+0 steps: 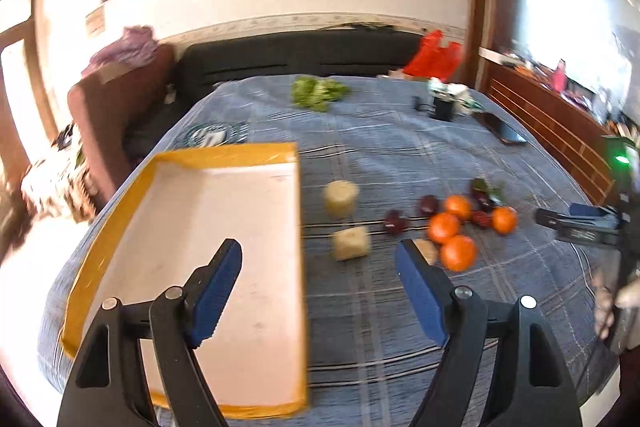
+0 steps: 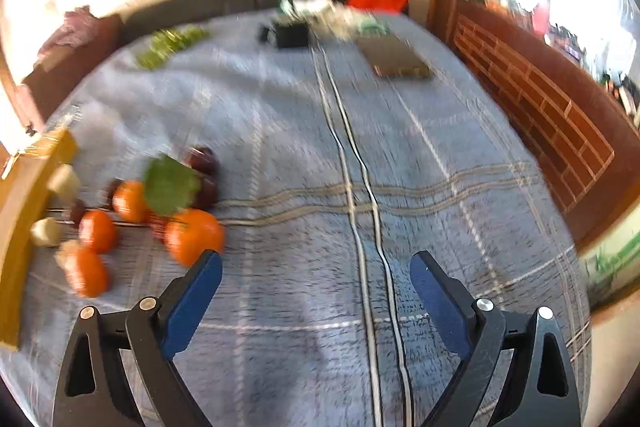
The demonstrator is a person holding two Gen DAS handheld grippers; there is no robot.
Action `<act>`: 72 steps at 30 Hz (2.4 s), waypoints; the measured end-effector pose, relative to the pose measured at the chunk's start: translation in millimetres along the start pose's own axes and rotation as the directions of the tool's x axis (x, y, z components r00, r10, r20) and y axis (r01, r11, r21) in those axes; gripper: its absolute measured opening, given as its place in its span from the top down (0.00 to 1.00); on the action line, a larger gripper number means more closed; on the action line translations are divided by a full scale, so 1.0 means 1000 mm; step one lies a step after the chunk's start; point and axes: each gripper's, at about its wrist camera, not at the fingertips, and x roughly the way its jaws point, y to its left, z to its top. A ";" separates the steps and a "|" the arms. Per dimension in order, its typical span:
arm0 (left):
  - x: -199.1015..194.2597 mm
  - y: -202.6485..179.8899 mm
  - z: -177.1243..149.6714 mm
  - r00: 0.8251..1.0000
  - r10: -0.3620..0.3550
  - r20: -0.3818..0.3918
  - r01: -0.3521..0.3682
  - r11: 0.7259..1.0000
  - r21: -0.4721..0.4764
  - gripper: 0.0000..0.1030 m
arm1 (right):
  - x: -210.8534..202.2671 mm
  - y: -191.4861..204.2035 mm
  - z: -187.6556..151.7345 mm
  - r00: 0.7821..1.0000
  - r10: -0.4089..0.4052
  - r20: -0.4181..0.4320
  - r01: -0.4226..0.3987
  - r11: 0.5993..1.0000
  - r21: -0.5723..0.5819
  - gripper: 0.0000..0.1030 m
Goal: Organize fruits
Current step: 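Grasp the pale cylindrical chunk with the left gripper while the right gripper grasps a tangerine, then carry the chunk into the yellow box and open the left gripper while the right drops its tangerine there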
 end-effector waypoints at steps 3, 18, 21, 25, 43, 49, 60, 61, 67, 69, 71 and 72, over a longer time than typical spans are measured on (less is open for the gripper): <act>0.006 0.016 -0.002 0.999 -0.038 -0.034 0.036 0.997 -0.068 0.24 | -0.011 0.014 -0.001 0.992 0.124 0.019 -0.123 0.992 -0.028 0.06; 0.094 -0.042 0.025 0.964 -0.107 -0.245 0.139 0.983 0.119 0.54 | 0.011 0.118 -0.013 0.918 0.388 -0.084 -0.397 0.890 -0.224 0.25; 0.116 -0.046 0.021 0.944 -0.104 -0.313 0.149 0.981 0.123 0.54 | 0.013 0.121 -0.012 0.915 0.391 -0.098 -0.403 0.885 -0.233 0.25; 0.126 -0.045 0.017 0.932 -0.088 -0.350 0.140 0.982 0.125 0.56 | 0.022 0.124 -0.012 0.913 0.390 -0.121 -0.408 0.883 -0.231 0.25; 0.132 -0.051 0.011 0.924 -0.081 -0.374 0.126 0.987 0.099 0.69 | 0.031 0.128 -0.021 0.891 0.418 -0.177 -0.449 0.868 -0.213 0.61; 0.094 -0.032 0.012 0.951 -0.119 -0.286 0.129 0.992 0.014 0.69 | 0.008 0.123 -0.024 0.897 0.416 -0.147 -0.440 0.871 -0.219 0.61; 0.014 0.088 -0.002 0.981 0.083 -0.176 -0.111 0.981 -0.157 0.69 | -0.051 0.183 -0.010 0.815 0.566 -0.127 -0.577 0.768 -0.278 0.61; 0.012 0.101 -0.007 0.978 0.104 -0.182 -0.137 0.974 -0.178 0.69 | -0.052 0.193 -0.011 0.801 0.582 -0.141 -0.596 0.753 -0.280 0.61; 0.015 0.155 -0.023 0.959 0.170 -0.224 -0.229 0.936 -0.267 0.69 | -0.041 0.268 -0.021 0.744 0.623 -0.241 -0.667 0.675 -0.315 0.60; 0.015 0.164 -0.027 0.955 0.188 -0.230 -0.249 0.929 -0.274 0.69 | -0.034 0.291 -0.028 0.736 0.617 -0.277 -0.676 0.659 -0.329 0.60; 0.016 0.172 -0.031 0.949 0.207 -0.238 -0.271 0.922 -0.277 0.69 | -0.026 0.313 -0.037 0.734 0.603 -0.313 -0.679 0.646 -0.349 0.60; 0.017 0.176 -0.033 0.946 0.213 -0.245 -0.280 0.919 -0.279 0.69 | -0.022 0.321 -0.040 0.732 0.597 -0.327 -0.681 0.641 -0.355 0.60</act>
